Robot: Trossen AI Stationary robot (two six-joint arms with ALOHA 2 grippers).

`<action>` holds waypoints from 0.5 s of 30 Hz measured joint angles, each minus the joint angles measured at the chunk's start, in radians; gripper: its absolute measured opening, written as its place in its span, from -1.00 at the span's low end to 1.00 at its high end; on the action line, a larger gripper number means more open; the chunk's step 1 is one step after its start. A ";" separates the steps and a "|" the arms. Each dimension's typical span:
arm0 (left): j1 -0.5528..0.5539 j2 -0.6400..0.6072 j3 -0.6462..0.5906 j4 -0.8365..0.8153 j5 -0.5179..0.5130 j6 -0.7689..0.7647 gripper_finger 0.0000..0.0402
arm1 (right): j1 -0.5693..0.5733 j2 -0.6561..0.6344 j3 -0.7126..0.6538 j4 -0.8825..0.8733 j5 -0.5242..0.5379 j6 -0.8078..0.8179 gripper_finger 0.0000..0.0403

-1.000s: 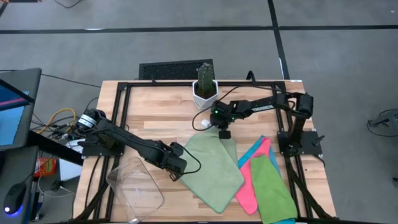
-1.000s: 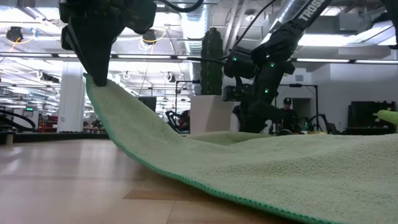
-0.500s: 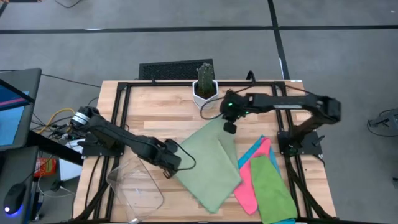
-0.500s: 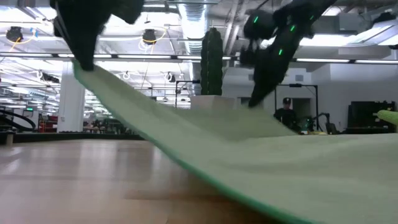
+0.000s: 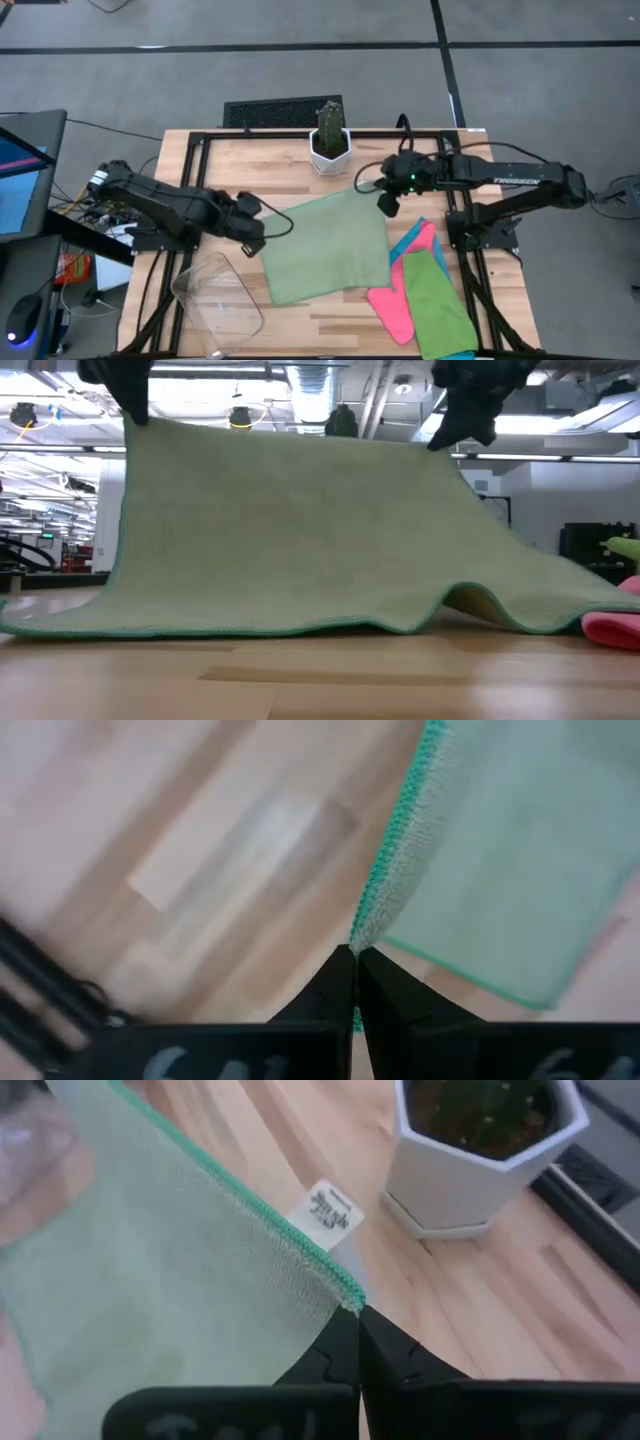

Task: Fold microfiber towels
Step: Fold the light green microfiber cloth

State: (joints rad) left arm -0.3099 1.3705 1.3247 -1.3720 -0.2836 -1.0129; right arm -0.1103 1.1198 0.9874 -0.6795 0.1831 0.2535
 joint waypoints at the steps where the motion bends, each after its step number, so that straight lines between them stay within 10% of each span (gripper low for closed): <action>1: 0.015 0.001 0.000 -0.005 -0.001 0.029 -1.00 | 0.006 0.006 0.000 -0.002 0.020 0.000 -0.91; 15: 0.214 0.005 0.000 -0.055 -0.080 0.361 -1.00 | -0.062 0.220 0.000 0.108 0.132 -0.092 -0.89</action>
State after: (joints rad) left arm -0.0954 1.3758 1.3243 -1.4271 -0.3638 -0.6520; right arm -0.1720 1.3395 0.9874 -0.5714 0.3149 0.1611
